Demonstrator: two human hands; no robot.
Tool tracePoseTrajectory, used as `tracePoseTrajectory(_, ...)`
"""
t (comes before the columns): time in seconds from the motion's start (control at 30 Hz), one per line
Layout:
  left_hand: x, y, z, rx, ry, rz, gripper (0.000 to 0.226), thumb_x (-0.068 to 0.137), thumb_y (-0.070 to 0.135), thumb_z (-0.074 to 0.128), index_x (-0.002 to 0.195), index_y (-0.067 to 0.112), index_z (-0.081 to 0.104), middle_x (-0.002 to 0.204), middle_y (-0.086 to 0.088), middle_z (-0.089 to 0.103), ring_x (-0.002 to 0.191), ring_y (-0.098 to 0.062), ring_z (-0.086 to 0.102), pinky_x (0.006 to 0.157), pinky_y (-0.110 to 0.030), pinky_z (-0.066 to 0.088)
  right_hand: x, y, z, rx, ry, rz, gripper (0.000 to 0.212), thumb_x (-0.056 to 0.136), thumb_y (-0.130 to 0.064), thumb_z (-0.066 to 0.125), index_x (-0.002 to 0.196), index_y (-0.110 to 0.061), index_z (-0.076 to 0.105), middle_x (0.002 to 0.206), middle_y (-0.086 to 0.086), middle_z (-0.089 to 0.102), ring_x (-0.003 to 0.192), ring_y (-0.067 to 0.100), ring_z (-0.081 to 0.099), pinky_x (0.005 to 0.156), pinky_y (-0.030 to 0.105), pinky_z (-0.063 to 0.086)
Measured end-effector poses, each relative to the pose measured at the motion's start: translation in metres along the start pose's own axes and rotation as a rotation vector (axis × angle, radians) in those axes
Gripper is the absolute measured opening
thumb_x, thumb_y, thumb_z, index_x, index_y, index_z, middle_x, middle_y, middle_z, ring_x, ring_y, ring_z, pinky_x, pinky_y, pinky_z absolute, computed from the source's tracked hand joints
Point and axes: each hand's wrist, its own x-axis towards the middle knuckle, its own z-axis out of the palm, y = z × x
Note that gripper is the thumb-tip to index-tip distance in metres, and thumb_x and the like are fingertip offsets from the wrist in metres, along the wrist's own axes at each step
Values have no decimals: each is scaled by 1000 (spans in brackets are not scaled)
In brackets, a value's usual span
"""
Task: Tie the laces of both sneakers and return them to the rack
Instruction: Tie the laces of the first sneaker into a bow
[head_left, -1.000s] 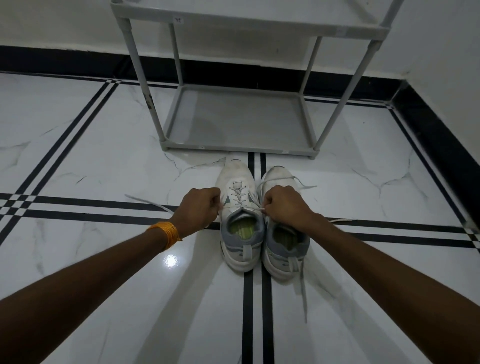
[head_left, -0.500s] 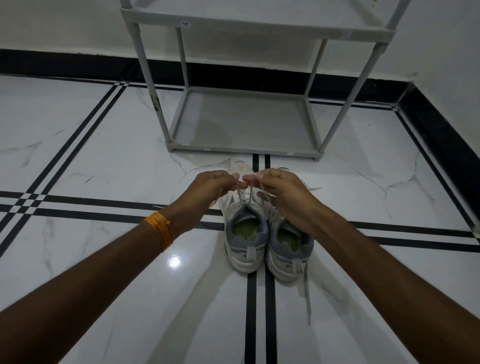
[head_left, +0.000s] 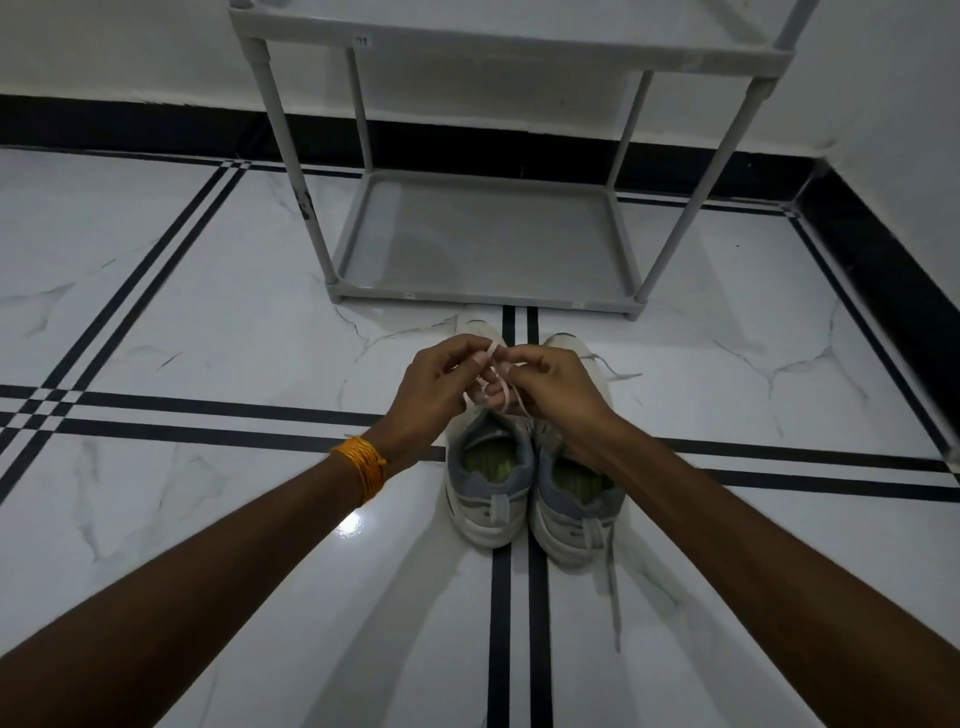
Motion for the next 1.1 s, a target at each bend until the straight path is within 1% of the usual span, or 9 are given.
tracePoseTrajectory(0.1, 1, -4, 1, 46, 24, 15, 22, 98, 21, 53, 114, 13, 66, 94, 2, 69, 74, -4, 62, 67, -17, 48, 1, -2, -3, 11, -82, 80, 29, 92, 3, 58, 116, -11, 65, 98, 20, 74, 88, 30, 74, 78, 32, 61)
tracePoseTrajectory(0.17, 2, -2, 0, 25, 23, 2, 19, 96, 19, 57, 113, 10, 59, 90, -3, 70, 65, -3, 64, 61, -17, 49, 2, -3, -6, -5, -104, 83, 31, 90, 6, 59, 115, -11, 64, 96, 21, 75, 85, 29, 74, 77, 31, 61)
tracePoseTrajectory(0.3, 9, 5, -7, -93, -112, -160, 40, 91, 15, 65, 123, 13, 42, 77, -1, 72, 56, -5, 63, 58, -19, 53, 3, -3, -11, -71, -137, 39, 30, 88, 1, 64, 117, -8, 63, 94, 22, 75, 83, 28, 74, 75, 31, 62)
tracePoseTrajectory(0.4, 18, 7, -15, -28, -251, -235, 44, 88, 16, 68, 127, 14, 46, 73, -1, 71, 59, -8, 63, 63, -25, 52, 7, -2, -12, -415, -142, -115, 35, 89, 0, 62, 121, -13, 61, 84, 12, 76, 77, 18, 75, 74, 22, 59)
tracePoseTrajectory(0.5, 23, 8, -19, 19, -285, -218, 29, 89, 18, 68, 112, 3, 63, 73, -4, 70, 61, -8, 62, 65, -26, 51, 8, -3, -10, -577, -137, -206, 35, 89, -2, 63, 120, -16, 64, 76, -2, 73, 69, 4, 72, 65, 8, 51)
tracePoseTrajectory(0.67, 19, 1, -8, -32, -187, -196, 24, 90, 16, 66, 101, -5, 63, 69, -5, 69, 55, -6, 61, 54, -16, 49, 3, -5, -9, -651, -136, -271, 34, 91, 2, 58, 119, -18, 61, 75, -6, 69, 64, -6, 67, 62, 4, 48)
tracePoseTrajectory(0.83, 14, -4, 5, 122, -15, -100, 22, 89, 23, 68, 93, 2, 63, 74, -7, 71, 57, -10, 66, 53, -16, 50, -6, 3, -6, -538, -17, -251, 28, 92, -3, 58, 113, -18, 46, 83, 6, 74, 71, 11, 73, 72, 28, 62)
tracePoseTrajectory(1.0, 10, -9, 9, 372, 81, 69, 15, 89, 26, 67, 92, 11, 65, 84, -5, 70, 73, -19, 69, 67, -26, 58, -4, 10, 6, -667, 100, -250, 13, 93, -12, 62, 106, -14, 63, 87, -2, 70, 70, 1, 63, 68, 11, 52)
tracePoseTrajectory(1.1, 8, -10, 7, 479, 59, 195, 17, 90, 25, 66, 90, 9, 64, 85, -8, 70, 76, -21, 65, 72, -29, 55, -1, 8, 10, -769, 99, -251, 17, 94, -9, 56, 104, -8, 70, 91, 6, 72, 77, 13, 65, 66, 16, 47)
